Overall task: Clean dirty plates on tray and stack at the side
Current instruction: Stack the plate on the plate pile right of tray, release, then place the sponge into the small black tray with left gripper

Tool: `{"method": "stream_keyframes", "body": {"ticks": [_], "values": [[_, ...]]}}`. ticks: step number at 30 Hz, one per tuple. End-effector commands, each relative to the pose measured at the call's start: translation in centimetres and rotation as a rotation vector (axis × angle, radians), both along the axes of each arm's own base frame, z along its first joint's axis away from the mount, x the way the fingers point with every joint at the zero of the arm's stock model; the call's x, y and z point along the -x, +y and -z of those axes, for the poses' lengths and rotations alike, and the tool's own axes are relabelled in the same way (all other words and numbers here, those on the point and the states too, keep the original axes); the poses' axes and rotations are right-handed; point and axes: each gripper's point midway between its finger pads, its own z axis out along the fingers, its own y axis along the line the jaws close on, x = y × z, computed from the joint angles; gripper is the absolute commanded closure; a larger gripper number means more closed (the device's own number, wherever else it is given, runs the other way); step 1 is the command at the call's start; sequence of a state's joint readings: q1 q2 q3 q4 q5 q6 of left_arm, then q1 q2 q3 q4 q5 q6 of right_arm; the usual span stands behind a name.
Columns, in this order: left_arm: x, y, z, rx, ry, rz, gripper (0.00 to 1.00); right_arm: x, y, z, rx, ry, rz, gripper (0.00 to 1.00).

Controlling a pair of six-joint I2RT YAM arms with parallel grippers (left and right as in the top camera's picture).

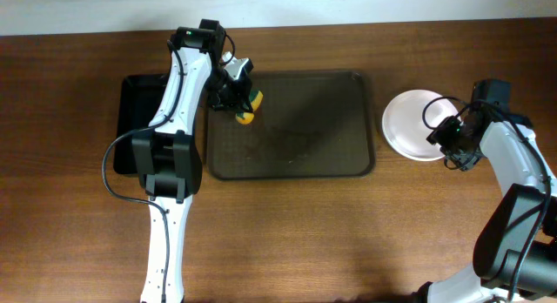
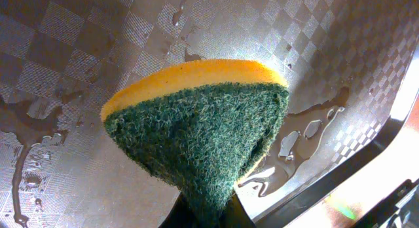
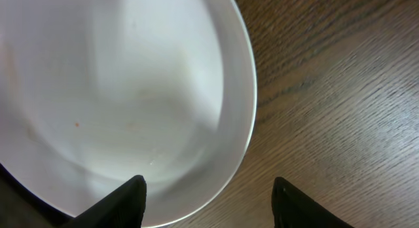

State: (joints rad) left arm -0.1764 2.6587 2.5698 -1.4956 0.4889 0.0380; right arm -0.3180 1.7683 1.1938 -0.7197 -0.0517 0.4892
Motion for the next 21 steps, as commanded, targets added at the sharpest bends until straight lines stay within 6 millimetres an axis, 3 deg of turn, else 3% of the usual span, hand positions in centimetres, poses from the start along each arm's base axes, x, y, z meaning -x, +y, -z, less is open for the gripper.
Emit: {"method": "stream_keyframes", "body": {"ticks": [1,5,7,9,13,15,21], "values": [[-0.3,0.0,-0.4,0.004,-0.023,0.016,0.99,-0.9,1.3,-1.6,-0.059,-0.046,-0.043,0.38],[-0.7,1.1,-4.1,-0.009,-0.084,0.000,0.99,-2.2,2.8,-5.8,-0.053,-0.123,-0.104,0.37],[-0.6,3.5,-6.6,-0.079,-0.122,-0.027,0.99,-2.9,4.4,-8.2,-0.037,-0.169,-0.162,0.29],[-0.2,5.1,-7.7,-0.128,-0.129,-0.044,0.99,-3.1,5.8,-9.3,-0.032,-0.194,-0.199,0.25],[0.4,8.8,-9.9,-0.212,-0.143,-0.103,0.99,-3.4,9.0,-9.9,-0.036,-0.208,-0.279,0.20],[0.3,10.2,-11.2,-0.210,-0.166,-0.138,0.99,-3.5,10.6,-9.9,-0.032,-0.211,-0.320,0.12],[0.7,14.3,-15.8,-0.223,-0.258,-0.234,0.99,-4.0,16.8,-10.3,-0.042,-0.245,-0.473,0.02]]}}
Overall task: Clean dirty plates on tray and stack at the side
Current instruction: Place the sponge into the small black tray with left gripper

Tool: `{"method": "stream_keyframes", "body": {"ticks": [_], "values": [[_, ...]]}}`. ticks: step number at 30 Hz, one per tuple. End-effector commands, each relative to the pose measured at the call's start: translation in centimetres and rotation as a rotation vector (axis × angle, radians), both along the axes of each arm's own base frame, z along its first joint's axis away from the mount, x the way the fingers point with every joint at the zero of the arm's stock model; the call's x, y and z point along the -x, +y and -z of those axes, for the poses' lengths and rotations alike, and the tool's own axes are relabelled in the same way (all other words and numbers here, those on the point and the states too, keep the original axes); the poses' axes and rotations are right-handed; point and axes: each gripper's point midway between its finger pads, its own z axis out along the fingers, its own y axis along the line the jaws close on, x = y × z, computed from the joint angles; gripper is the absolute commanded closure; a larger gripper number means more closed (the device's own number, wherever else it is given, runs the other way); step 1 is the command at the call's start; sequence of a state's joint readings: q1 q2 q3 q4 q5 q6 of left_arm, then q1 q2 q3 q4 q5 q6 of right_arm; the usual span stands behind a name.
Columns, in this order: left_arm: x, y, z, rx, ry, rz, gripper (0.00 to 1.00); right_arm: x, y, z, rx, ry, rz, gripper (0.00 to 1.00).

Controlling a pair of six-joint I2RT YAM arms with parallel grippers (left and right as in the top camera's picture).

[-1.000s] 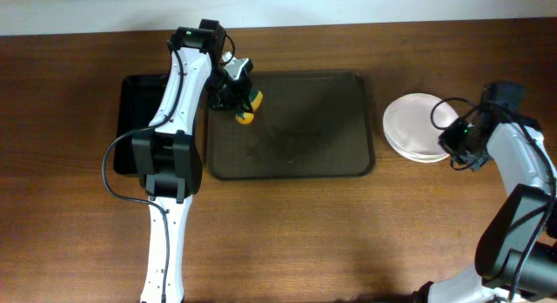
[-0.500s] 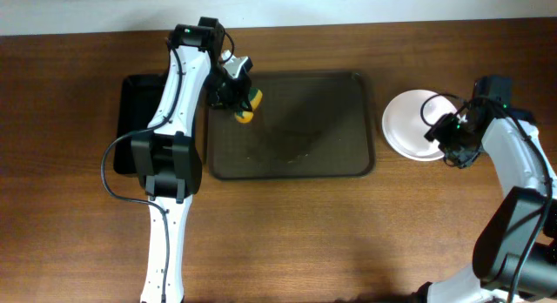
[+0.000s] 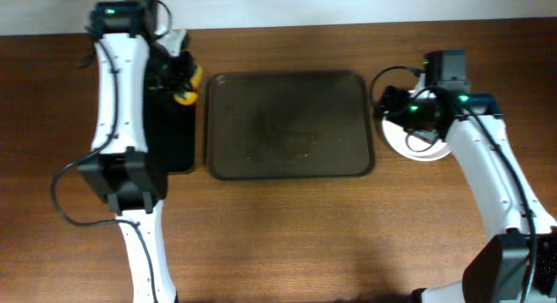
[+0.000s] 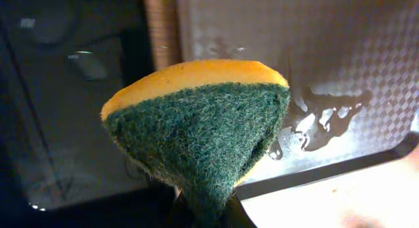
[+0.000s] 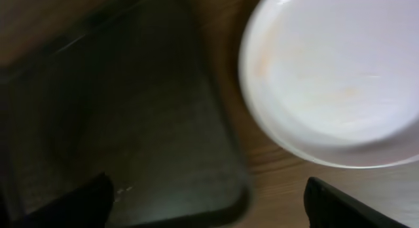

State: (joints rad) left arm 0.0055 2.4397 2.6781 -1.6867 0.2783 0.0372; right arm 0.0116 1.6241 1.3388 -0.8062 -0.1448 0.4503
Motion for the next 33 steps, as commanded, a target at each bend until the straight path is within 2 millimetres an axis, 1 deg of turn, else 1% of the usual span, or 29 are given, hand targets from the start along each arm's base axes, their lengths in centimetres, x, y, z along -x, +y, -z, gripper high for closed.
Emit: {"method": "stream_keyframes", "body": {"ticks": [1,2,4,5,7,11,12,13,16,19,21,22,23,24,25,26,27,28,29,30,31,33], "values": [[0.5,2.7,-4.9,-0.047,-0.118,-0.046,0.99,-0.3,3.8,-0.7,0.009,-0.037,-0.094,0.02],[0.7,3.5,-5.4,-0.068,-0.127,-0.060,0.99,-0.4,4.4,-0.6,0.028,-0.043,-0.106,0.02],[1.1,5.3,-5.4,-0.126,-0.117,-0.088,0.99,-0.5,5.3,-0.4,0.054,-0.051,-0.125,0.02],[1.4,5.8,-4.8,-0.145,-0.097,-0.094,0.99,-0.5,5.7,-0.4,0.057,-0.055,-0.135,0.02],[1.8,6.2,-3.6,-0.166,-0.053,-0.096,0.99,-0.6,6.1,-0.3,0.056,-0.057,-0.145,0.02],[3.8,7.8,0.5,-0.255,0.106,-0.137,0.99,-0.6,6.4,-0.2,0.056,-0.056,-0.151,0.02],[3.9,7.9,1.5,-0.262,0.128,-0.138,0.99,-0.6,6.4,-0.2,0.057,-0.056,-0.151,0.02],[3.9,7.9,2.5,-0.262,0.140,-0.137,0.99,-0.6,6.4,-0.2,0.057,-0.057,-0.151,0.02],[3.1,8.0,6.6,-0.263,0.143,-0.137,0.99,-0.7,6.4,-0.3,0.056,-0.060,-0.151,0.02],[2.6,8.0,9.7,-0.263,0.129,-0.138,0.99,-0.7,6.4,-0.2,0.056,-0.059,-0.151,0.02],[2.3,8.0,11.0,-0.263,0.120,-0.140,0.99,-0.7,6.4,-0.2,0.056,-0.059,-0.151,0.02],[2.3,8.0,11.5,-0.263,0.117,-0.140,0.97,-0.7,6.4,-0.2,0.056,-0.059,-0.151,0.01],[2.3,8.0,11.8,-0.263,0.117,-0.140,0.89,-0.7,6.4,-0.2,0.056,-0.059,-0.151,0.02],[2.4,8.0,11.9,-0.263,0.121,-0.140,0.77,-0.7,6.4,-0.2,0.056,-0.059,-0.151,0.02],[2.5,8.0,12.0,-0.263,0.124,-0.139,0.63,-0.7,6.4,-0.2,0.057,-0.059,-0.151,0.02],[2.5,8.0,12.0,-0.263,0.125,-0.139,0.43,-0.7,6.4,-0.3,0.057,-0.059,-0.151,0.02],[2.5,8.0,12.0,-0.263,0.125,-0.139,0.30,-0.7,6.4,-0.3,0.057,-0.059,-0.151,0.02],[2.5,8.0,12.0,-0.263,0.125,-0.139,0.20,-0.7,6.4,-0.3,0.057,-0.060,-0.151,0.02],[2.5,8.0,12.0,-0.262,0.126,-0.139,0.16,-0.7,6.4,-0.3,0.057,-0.059,-0.151,0.02],[2.6,8.0,12.0,-0.262,0.127,-0.139,0.07,-0.7,6.4,-0.2,0.057,-0.059,-0.151,0.02],[2.6,8.0,12.0,-0.261,0.128,-0.139,0.05,-0.7,6.4,-0.2,0.056,-0.059,-0.151,0.02],[2.7,7.9,11.9,-0.254,0.131,-0.139,0.03,-0.7,6.4,-0.2,0.057,-0.059,-0.151,0.02]]}}
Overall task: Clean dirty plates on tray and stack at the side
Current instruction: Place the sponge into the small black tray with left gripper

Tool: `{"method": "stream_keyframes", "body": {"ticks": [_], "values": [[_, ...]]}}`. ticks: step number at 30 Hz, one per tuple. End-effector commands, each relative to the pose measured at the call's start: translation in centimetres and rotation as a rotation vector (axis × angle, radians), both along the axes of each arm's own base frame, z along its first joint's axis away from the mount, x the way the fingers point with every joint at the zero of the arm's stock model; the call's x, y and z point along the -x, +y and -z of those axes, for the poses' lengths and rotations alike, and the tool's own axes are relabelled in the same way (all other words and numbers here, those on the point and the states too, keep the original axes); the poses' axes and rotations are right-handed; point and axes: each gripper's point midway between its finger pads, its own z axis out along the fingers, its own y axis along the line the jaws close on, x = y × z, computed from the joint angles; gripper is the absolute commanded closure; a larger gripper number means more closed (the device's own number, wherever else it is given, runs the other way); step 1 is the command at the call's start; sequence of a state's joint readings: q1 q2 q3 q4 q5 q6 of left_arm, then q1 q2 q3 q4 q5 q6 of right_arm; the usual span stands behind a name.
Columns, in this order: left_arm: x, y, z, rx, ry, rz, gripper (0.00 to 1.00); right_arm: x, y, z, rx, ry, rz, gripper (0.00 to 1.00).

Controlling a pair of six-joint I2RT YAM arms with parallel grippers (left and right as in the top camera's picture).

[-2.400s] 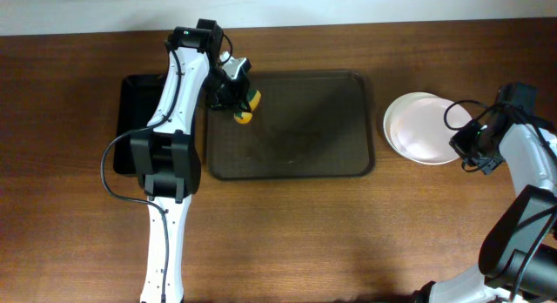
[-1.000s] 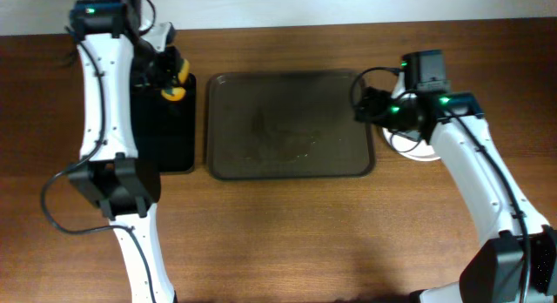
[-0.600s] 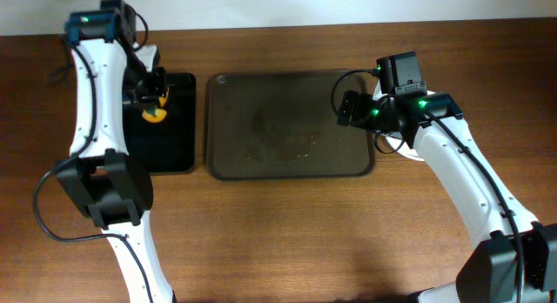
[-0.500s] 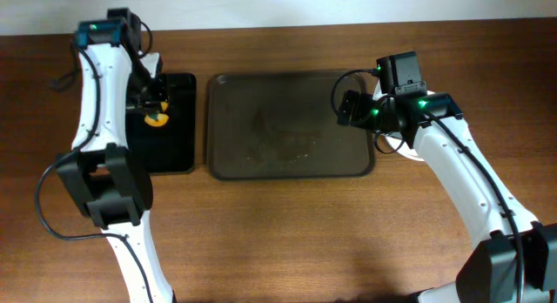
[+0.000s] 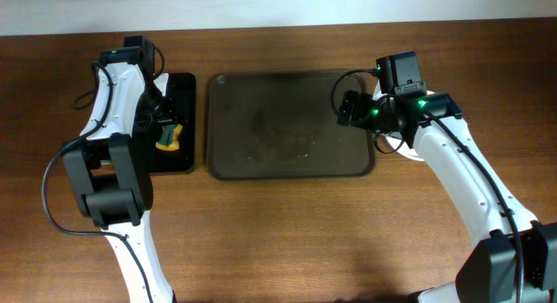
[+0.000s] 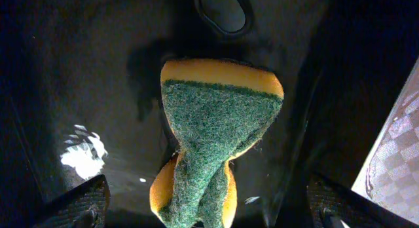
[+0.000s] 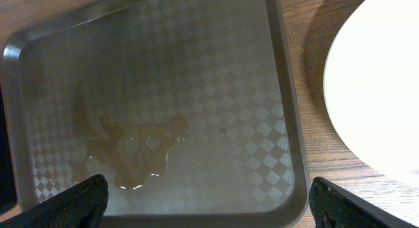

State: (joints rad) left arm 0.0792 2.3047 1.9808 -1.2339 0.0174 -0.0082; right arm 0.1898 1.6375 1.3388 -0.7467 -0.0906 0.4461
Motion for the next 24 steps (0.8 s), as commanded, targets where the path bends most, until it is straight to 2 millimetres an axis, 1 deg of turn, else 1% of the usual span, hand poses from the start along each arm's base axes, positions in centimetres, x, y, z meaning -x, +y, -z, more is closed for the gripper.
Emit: {"method": "stream_keyframes", "body": {"ticks": [1,5,7,9,12,14,16,17,18,21,24], "values": [[0.3,0.1,-0.1,-0.001,0.009,-0.013,0.03,-0.3,0.0,-0.2,0.011,-0.009,0.005,0.02],[-0.2,-0.1,-0.9,0.012,-0.018,-0.024,0.03,-0.3,0.0,-0.2,0.012,-0.009,0.004,0.02],[-0.6,-0.1,-2.1,0.013,-0.047,-0.024,0.03,-0.3,0.0,-0.2,0.013,-0.012,0.001,0.02],[-1.1,-0.2,-3.8,0.018,-0.084,-0.023,0.03,-0.4,0.0,-0.6,0.013,-0.020,-0.002,0.02],[-1.6,-0.3,-7.4,0.017,-0.168,-0.021,0.03,-0.3,0.1,-2.2,0.026,-0.059,-0.037,0.02],[-1.5,-0.3,-10.2,0.012,-0.231,-0.021,0.03,0.0,0.0,-4.1,0.038,-0.097,-0.062,0.02],[-1.2,-0.3,-12.1,0.009,-0.269,-0.020,0.03,0.6,-0.4,-6.0,0.041,-0.132,-0.055,0.02],[-1.0,-0.3,-12.5,0.009,-0.274,-0.020,0.01,0.9,-0.5,-6.8,0.047,-0.149,-0.054,0.02],[-0.9,-0.3,-13.0,0.008,-0.284,-0.020,0.01,1.4,-0.8,-8.1,0.062,-0.181,-0.063,0.02],[-0.9,-0.3,-13.1,0.008,-0.285,-0.020,0.01,3.0,-1.6,-11.6,0.082,-0.261,-0.060,0.01],[-0.9,-0.3,-13.1,0.008,-0.286,-0.020,0.01,5.2,-2.3,-15.0,0.082,-0.345,-0.043,0.02]]}}
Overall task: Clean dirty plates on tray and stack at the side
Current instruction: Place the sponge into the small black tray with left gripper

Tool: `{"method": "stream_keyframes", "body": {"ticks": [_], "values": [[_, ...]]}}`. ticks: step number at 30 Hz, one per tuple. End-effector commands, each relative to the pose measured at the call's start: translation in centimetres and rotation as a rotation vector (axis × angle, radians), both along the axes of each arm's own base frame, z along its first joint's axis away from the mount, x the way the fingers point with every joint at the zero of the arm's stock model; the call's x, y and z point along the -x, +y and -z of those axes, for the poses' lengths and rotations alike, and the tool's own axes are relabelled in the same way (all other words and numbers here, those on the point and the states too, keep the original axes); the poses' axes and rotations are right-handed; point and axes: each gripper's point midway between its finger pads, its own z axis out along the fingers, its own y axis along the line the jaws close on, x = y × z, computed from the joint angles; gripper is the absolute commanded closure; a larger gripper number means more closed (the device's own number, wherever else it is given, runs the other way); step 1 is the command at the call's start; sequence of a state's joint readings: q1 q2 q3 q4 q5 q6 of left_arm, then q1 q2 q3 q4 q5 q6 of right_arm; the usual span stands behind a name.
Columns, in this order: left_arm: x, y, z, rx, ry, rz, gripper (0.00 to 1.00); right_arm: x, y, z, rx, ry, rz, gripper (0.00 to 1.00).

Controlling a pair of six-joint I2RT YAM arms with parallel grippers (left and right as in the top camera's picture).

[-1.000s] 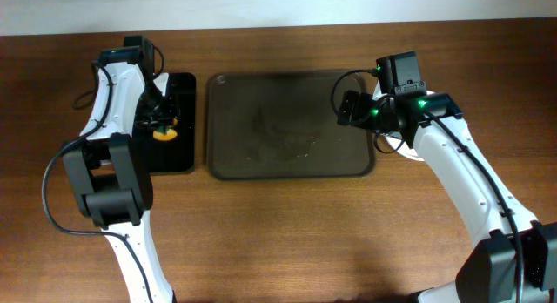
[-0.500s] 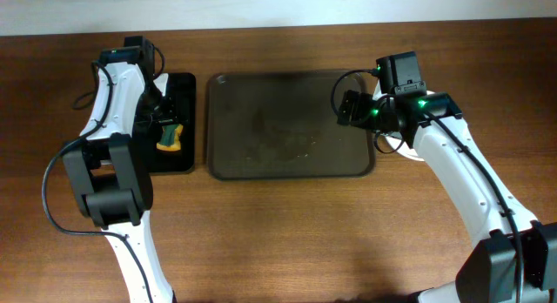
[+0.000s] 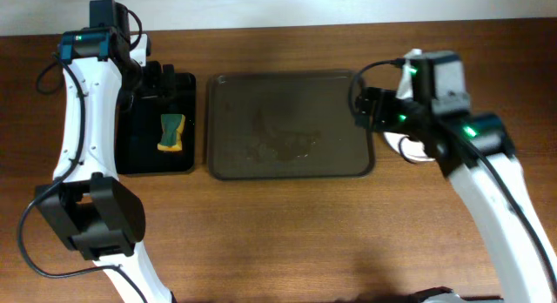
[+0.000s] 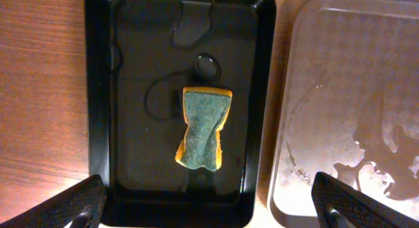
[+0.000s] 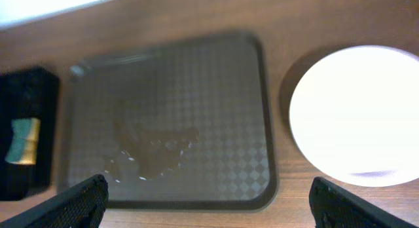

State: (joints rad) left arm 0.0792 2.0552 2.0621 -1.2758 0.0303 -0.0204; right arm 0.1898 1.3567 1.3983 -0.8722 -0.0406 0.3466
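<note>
The dark tray [image 3: 331,155] lies mid-table with nothing on it except a puddle of water [image 3: 280,143]. A white plate [image 5: 357,113] sits on the wood right of the tray; in the overhead view my right arm covers most of it. The yellow-green sponge [image 4: 203,128] lies loose in the black bin [image 4: 98,110]. My left gripper [image 4: 209,215] hangs open high above the bin, holding nothing. My right gripper [image 5: 209,211] is open and empty above the tray's right end. In the overhead view the left gripper [image 3: 161,75] is at the bin's far end, and the right gripper [image 3: 364,107] is at the tray's right rim.
The black bin [image 3: 130,155] stands just left of the tray [image 4: 347,110], with a narrow strip of wood between them. Brown table [image 3: 287,233] stretches in front of both. A pale wall edge runs along the table's far side.
My left gripper was low in the bin just over the sponge; now it is much higher and the whole bin shows. My right gripper also sits higher, with tray and plate both in its view.
My left gripper first held the sponge over the tray's left part, while the right was open at the plate beside the tray. Then the sponge was over the bin's edge. Later it lay released in the bin, the right gripper over the tray. Both grippers now hang open, higher.
</note>
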Motion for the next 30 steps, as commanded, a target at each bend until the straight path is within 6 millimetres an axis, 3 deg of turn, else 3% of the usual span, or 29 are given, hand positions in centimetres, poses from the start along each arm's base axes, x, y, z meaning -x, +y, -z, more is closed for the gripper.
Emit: {"method": "stream_keyframes", "body": {"ticks": [1,4,8,18,25,30], "values": [[0.0,-0.1,0.1,0.017,0.003,-0.008,0.01,2.0,-0.9,-4.8,0.018,-0.133,0.008,0.02],[0.0,-0.1,0.1,0.017,0.003,-0.007,0.01,3.7,-1.1,-7.3,0.001,-0.206,0.008,0.02],[0.0,-0.1,0.1,0.017,0.003,-0.007,0.01,4.9,-1.4,-8.7,-0.008,-0.248,0.008,0.02],[0.0,-0.1,0.1,0.017,0.003,-0.007,0.01,4.3,-2.1,-6.7,0.041,-0.178,0.037,0.02],[0.0,-0.1,0.1,0.017,0.003,-0.007,0.01,4.1,-4.4,-7.1,0.196,-0.213,0.075,0.02],[0.0,-0.1,0.1,0.017,0.003,-0.007,0.01,5.7,-5.2,-8.7,0.261,-0.381,0.049,0.02]]}}
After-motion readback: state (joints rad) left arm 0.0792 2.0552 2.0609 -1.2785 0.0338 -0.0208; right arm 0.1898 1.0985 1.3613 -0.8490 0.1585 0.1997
